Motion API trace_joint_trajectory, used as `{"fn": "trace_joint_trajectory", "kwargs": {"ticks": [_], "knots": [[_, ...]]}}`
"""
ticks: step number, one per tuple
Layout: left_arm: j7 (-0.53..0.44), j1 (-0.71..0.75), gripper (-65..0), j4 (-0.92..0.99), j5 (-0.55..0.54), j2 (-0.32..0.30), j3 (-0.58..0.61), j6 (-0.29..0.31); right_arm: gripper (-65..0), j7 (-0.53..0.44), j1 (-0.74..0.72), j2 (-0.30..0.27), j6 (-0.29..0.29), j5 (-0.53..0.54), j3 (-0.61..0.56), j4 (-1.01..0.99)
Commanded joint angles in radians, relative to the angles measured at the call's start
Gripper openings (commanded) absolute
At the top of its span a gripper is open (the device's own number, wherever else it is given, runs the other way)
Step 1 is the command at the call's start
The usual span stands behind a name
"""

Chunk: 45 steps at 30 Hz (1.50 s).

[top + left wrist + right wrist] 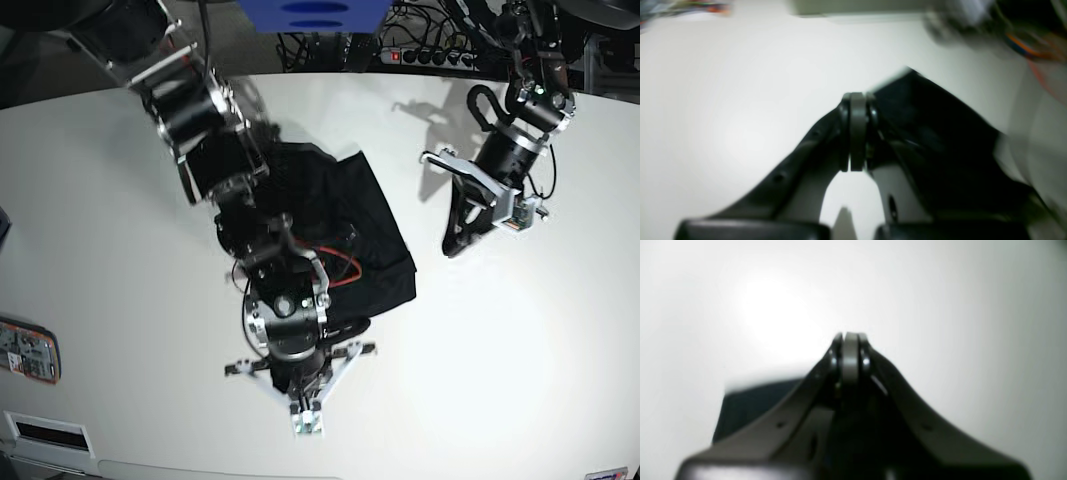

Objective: Fold the T-shirt properly
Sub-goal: 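Move both grippers to opposite sides of the black bundle and grasp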

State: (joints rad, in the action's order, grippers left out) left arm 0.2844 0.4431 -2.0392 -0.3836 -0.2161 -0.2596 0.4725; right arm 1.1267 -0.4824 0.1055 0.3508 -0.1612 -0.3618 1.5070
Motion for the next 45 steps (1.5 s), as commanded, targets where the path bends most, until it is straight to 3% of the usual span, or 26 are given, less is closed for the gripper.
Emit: {"fn": "trace_joint_trajectory", "kwargs": {"ticks": [1,5,9,12,15,21,26,32,34,39,45], "knots": [[0.028,-0.025,-65.0,-0.013,-0.007,-0.006,0.018,-0.005,-65.0,0.006,-0.029,0.006,-0.005,0.004,0.002,-0.030],[0.180,-0.083,-65.0,-0.002,0.008,0.096,0.042,-0.005,-65.0,0.006,-0.040,0.012,-0.146,0.005,0.010,-0.128],[0.283,-0.120,-65.0,-0.001,0.183,0.209,0.049,-0.005,-65.0,0.005,-0.042,0.012,-0.240,0.005,0.010,-0.179],[0.289,-0.126,-65.0,0.036,0.317,0.286,0.050,-0.005,-65.0,-0.010,-0.043,0.012,-0.324,0.005,0.014,-0.211],[0.289,-0.129,-65.0,0.087,0.381,0.304,0.050,-0.005,-65.0,-0.044,-0.043,0.012,-0.407,0.005,0.077,-0.257],[0.287,-0.131,-65.0,0.219,0.390,0.286,0.065,-0.005,-65.0,-0.089,-0.045,0.010,-0.537,0.005,0.217,-0.392],[0.287,-0.169,-65.0,0.312,0.390,0.234,0.064,-0.005,-65.0,-0.099,-0.045,0.007,-0.566,0.004,0.261,-0.481],[0.286,-0.247,-65.0,0.409,0.384,0.174,0.062,-0.005,-65.0,-0.098,-0.034,-0.002,-0.566,0.002,0.260,-0.409],[0.286,-0.281,-65.0,0.438,0.392,0.174,0.062,-0.005,-65.0,-0.090,0.001,-0.046,-0.566,0.002,0.258,-0.371],[0.286,-0.384,-65.0,0.519,0.394,0.183,0.079,-0.005,-65.0,-0.073,0.100,-0.071,-0.566,0.002,0.258,-0.280],[0.281,-0.527,-65.0,0.728,0.392,0.183,0.151,-0.005,-65.0,-0.033,0.181,-0.161,-0.566,0.002,0.258,-0.193]]}}
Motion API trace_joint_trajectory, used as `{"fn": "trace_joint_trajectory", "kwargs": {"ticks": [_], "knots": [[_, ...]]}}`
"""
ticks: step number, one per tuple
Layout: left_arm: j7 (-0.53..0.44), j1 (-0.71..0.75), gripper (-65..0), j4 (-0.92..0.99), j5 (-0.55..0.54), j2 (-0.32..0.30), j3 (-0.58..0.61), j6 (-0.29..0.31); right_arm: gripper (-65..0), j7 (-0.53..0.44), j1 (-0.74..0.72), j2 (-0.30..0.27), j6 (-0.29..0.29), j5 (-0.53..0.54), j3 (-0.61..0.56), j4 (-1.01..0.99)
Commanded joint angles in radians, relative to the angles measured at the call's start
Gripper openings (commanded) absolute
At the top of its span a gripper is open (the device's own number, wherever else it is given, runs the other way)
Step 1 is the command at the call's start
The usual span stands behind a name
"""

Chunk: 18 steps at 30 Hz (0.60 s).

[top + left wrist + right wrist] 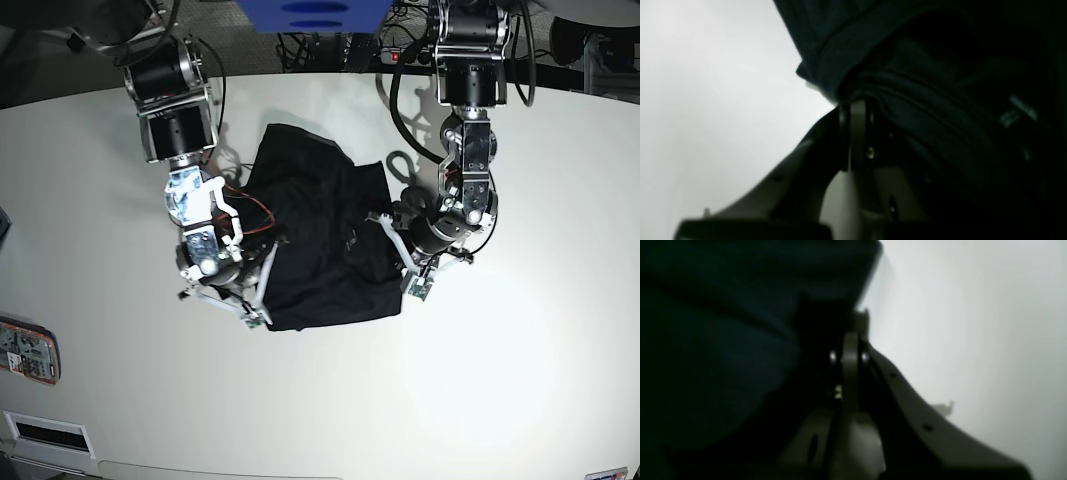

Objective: Fold the T-shirt properly
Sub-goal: 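Move both grippers to opposite sides of the black bundle and grasp, then tuck and press the bundle edges inward with both grippers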

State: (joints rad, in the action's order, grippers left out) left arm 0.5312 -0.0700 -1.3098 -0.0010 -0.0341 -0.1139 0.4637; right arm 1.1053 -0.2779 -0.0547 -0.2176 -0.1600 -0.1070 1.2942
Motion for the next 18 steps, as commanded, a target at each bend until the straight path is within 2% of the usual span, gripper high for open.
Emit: {"fn": "trace_joint_trajectory", "kwargs": {"ticks": [1,4,7,12,18], "knots": [[0.011,-0.040,-65.0,0.037,0.009,0.003,0.013,0.004,-65.0,-0.011,-0.021,-0.010,0.002,0.001,0.003,0.035],[-0.090,-0.096,-65.0,0.157,0.012,0.016,0.021,-0.006,-65.0,0.005,0.018,-0.038,0.002,0.001,0.003,0.081],[-0.139,-0.146,-65.0,0.253,0.043,0.024,0.023,-0.078,-65.0,0.037,0.108,-0.046,0.002,0.001,0.003,0.127],[-0.245,-0.235,-65.0,0.396,0.111,0.043,0.084,-0.133,-65.0,0.045,0.236,-0.046,0.002,0.001,0.000,0.232],[-0.251,-0.324,-65.0,0.456,0.109,0.044,0.161,-0.168,-65.0,0.112,0.326,-0.046,0.004,0.001,-0.130,0.379]]}}
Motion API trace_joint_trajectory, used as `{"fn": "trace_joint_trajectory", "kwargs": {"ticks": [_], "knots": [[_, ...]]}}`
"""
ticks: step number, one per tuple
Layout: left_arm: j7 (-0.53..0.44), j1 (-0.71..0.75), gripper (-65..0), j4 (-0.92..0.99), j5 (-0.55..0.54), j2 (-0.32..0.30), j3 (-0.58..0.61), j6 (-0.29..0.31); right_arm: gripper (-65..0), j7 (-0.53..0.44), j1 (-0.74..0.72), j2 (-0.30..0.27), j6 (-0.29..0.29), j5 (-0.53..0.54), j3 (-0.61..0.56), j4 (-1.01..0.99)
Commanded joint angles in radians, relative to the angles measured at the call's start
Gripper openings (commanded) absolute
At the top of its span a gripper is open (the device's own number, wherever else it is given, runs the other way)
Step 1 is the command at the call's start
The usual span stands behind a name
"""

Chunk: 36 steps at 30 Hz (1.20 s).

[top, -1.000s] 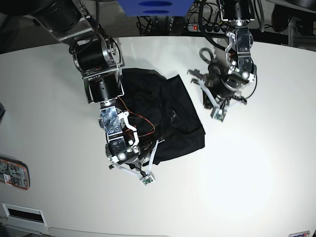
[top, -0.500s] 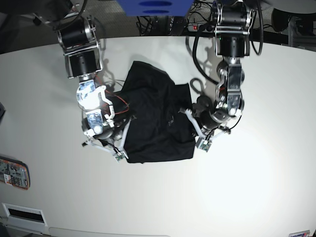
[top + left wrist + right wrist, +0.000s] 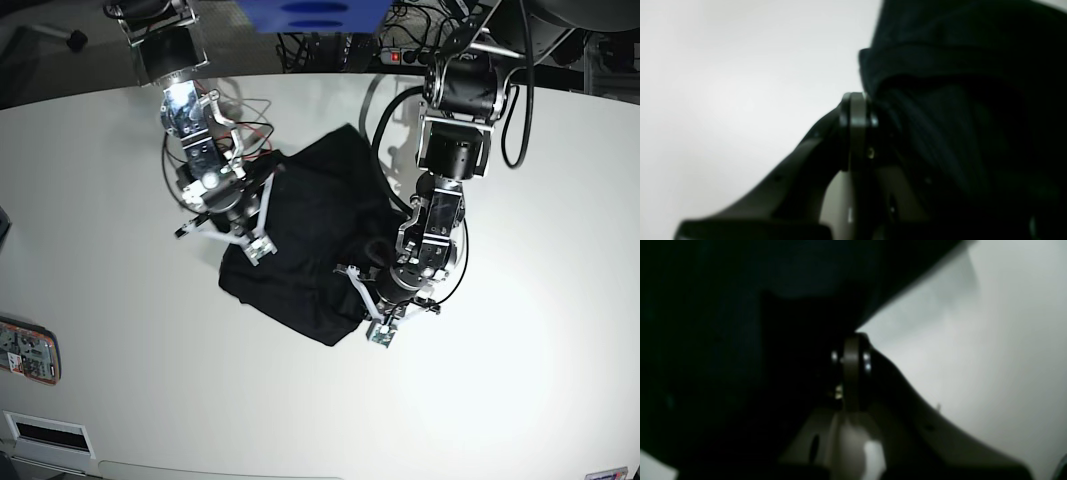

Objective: Fold the T-shirt properly
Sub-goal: 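Tuck and press the bundle edges inward with both grippers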

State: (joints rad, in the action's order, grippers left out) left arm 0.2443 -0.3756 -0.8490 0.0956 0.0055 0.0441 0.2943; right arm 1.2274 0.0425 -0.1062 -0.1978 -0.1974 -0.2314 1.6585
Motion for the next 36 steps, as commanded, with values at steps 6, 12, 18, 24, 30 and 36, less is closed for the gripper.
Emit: {"fn": "trace_joint_trajectory", "kwargs": {"ticks": [6,12,18,24,30,36], "knots": [[0.036,-0.079,-65.0,-0.003,0.019,0.020,0.021,0.001,-65.0,0.065,0.044,0.030,-0.013,0.036,-0.135,0.151],[0.036,-0.099,-65.0,-0.003,0.020,0.023,0.020,0.001,-65.0,0.087,0.095,0.078,-0.012,0.034,-0.221,0.164],[0.036,-0.102,-65.0,-0.003,0.020,0.024,0.020,0.001,-65.0,0.079,0.096,0.144,-0.012,0.036,-0.300,0.156],[0.036,-0.102,-65.0,-0.003,0.020,0.029,0.021,0.001,-65.0,0.061,0.092,0.205,-0.010,0.036,-0.323,0.151],[0.036,-0.102,-65.0,0.000,0.020,0.069,0.050,0.003,-65.0,0.012,0.092,0.213,-0.010,0.040,-0.323,0.119],[0.033,-0.127,-65.0,0.083,0.013,0.077,0.165,0.001,-65.0,0.009,0.092,0.213,-0.010,0.039,-0.323,0.128]]}}
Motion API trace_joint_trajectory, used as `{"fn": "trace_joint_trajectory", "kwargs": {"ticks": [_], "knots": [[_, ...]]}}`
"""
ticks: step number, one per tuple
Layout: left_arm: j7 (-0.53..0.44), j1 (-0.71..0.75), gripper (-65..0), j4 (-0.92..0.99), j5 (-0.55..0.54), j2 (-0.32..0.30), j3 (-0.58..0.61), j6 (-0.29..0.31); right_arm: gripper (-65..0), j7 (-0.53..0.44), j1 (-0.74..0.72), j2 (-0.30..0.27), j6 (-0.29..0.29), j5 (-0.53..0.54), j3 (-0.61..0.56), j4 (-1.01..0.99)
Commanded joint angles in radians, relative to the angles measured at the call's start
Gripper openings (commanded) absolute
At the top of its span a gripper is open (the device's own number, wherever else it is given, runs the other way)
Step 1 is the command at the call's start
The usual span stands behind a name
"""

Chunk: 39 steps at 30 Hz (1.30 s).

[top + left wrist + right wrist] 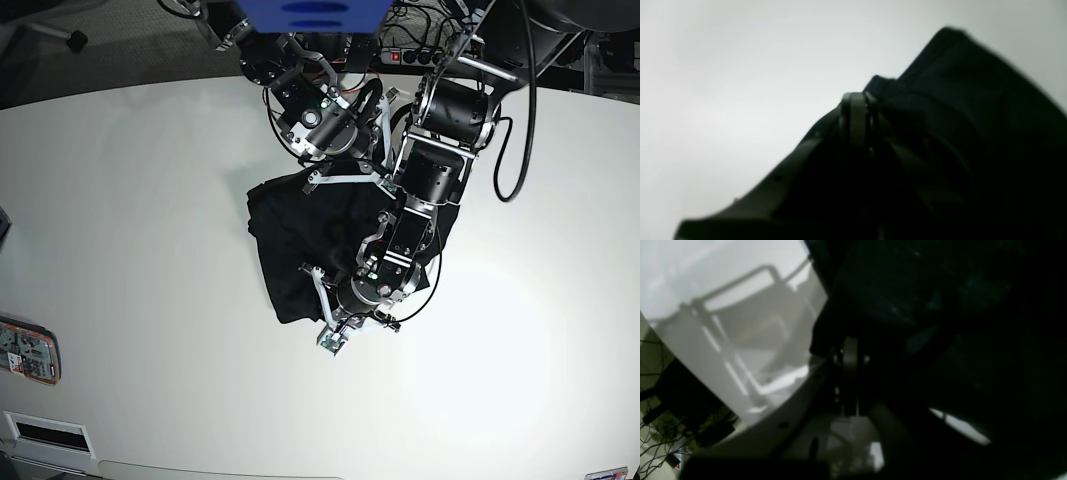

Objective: Fold the T-shirt properly
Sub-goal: 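Tuck and press the bundle edges inward with both grippers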

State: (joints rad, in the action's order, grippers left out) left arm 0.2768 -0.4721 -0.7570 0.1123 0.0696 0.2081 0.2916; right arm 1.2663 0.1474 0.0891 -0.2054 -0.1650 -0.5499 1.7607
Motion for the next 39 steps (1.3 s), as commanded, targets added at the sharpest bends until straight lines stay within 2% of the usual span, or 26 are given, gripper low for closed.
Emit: {"fn": "trace_joint_trajectory", "kwargs": {"ticks": [1,7,12,15,20,30,33,37,39], "knots": [[-0.001,-0.032,-65.0,-0.005,-0.006,0.012,0.004,0.004,-65.0,-0.027,-0.009,0.016,-0.002,0.006,-0.005,0.032],[-0.124,-0.037,-65.0,0.035,0.002,0.031,0.009,0.005,-65.0,-0.023,-0.009,0.016,-0.002,0.005,-0.005,0.133],[-0.158,-0.040,-65.0,0.118,-0.004,0.080,0.050,0.007,-65.0,-0.021,-0.007,0.016,-0.002,0.003,-0.003,0.140],[-0.202,-0.040,-65.0,0.147,-0.004,0.087,0.081,0.007,-65.0,-0.007,-0.007,0.014,-0.002,0.002,0.003,0.158],[-0.279,-0.038,-65.0,0.212,-0.006,0.087,0.133,0.007,-65.0,0.088,-0.009,-0.082,-0.002,-0.008,0.113,0.172],[-0.290,-0.037,-65.0,0.209,-0.006,0.087,0.135,0.007,-65.0,0.089,-0.018,-0.182,-0.004,-0.008,0.321,0.176],[-0.291,-0.037,-65.0,0.196,-0.001,0.087,0.135,0.005,-65.0,0.089,-0.059,-0.190,-0.004,-0.008,0.363,0.175],[-0.291,-0.024,-65.0,0.031,0.002,0.086,0.136,0.004,-65.0,0.082,-0.110,-0.191,-0.004,-0.008,0.440,0.175],[-0.291,0.003,-65.0,-0.071,0.002,0.049,0.133,0.004,-65.0,0.051,-0.124,-0.191,-0.004,-0.008,0.492,0.175]]}}
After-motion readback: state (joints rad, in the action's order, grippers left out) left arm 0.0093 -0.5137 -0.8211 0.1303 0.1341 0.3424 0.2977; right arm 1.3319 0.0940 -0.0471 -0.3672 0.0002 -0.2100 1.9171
